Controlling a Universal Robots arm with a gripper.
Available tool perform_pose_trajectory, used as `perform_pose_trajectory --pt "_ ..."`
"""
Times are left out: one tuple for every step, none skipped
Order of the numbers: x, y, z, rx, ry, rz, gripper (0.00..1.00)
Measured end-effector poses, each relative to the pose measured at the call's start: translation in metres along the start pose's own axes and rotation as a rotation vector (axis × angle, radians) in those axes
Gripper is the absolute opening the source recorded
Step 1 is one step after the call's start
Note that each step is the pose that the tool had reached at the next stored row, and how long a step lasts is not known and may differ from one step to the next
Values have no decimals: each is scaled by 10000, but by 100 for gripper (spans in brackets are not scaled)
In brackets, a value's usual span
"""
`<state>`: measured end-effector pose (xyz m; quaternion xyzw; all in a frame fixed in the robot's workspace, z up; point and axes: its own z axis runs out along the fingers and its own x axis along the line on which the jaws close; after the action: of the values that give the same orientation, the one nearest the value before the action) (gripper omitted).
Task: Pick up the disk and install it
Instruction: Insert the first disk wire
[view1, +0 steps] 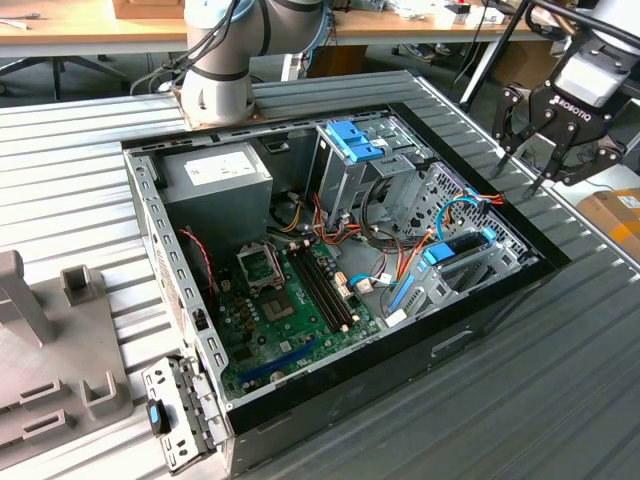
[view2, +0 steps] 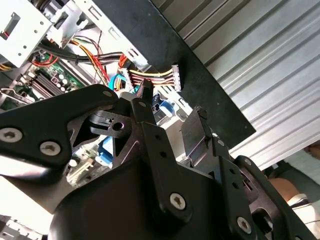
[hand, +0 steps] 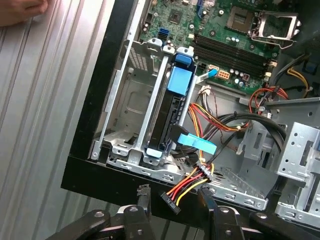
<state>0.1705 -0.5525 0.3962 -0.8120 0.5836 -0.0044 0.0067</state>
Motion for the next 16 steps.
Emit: perform_pose_trajectory --pt "1 -4 2 0 -2 -41 50" --pt "1 -5 2 0 -1 -46 50" --pt "1 -5 1 0 -1 -46 50" --pt "2 -5 2 0 -1 -48 50" --pt "2 -6 2 0 -1 -50 50" --pt "2 -6 2 0 -1 -52 50" --pt "2 -6 2 0 -2 -52 50" --pt "2 -6 2 0 -2 -52 50" --pt "2 -6 2 0 -2 -52 50" --pt "2 -6 2 0 -1 -52 50" --pt "2 -6 2 0 -2 -53 50" --pt "2 -6 2 0 -1 -52 50" --pt "2 -6 2 0 -1 -53 50" --pt "2 -6 2 0 -1 -53 50" --pt "2 -6 2 0 -2 -53 50" --pt "2 -6 2 0 -2 -53 50"
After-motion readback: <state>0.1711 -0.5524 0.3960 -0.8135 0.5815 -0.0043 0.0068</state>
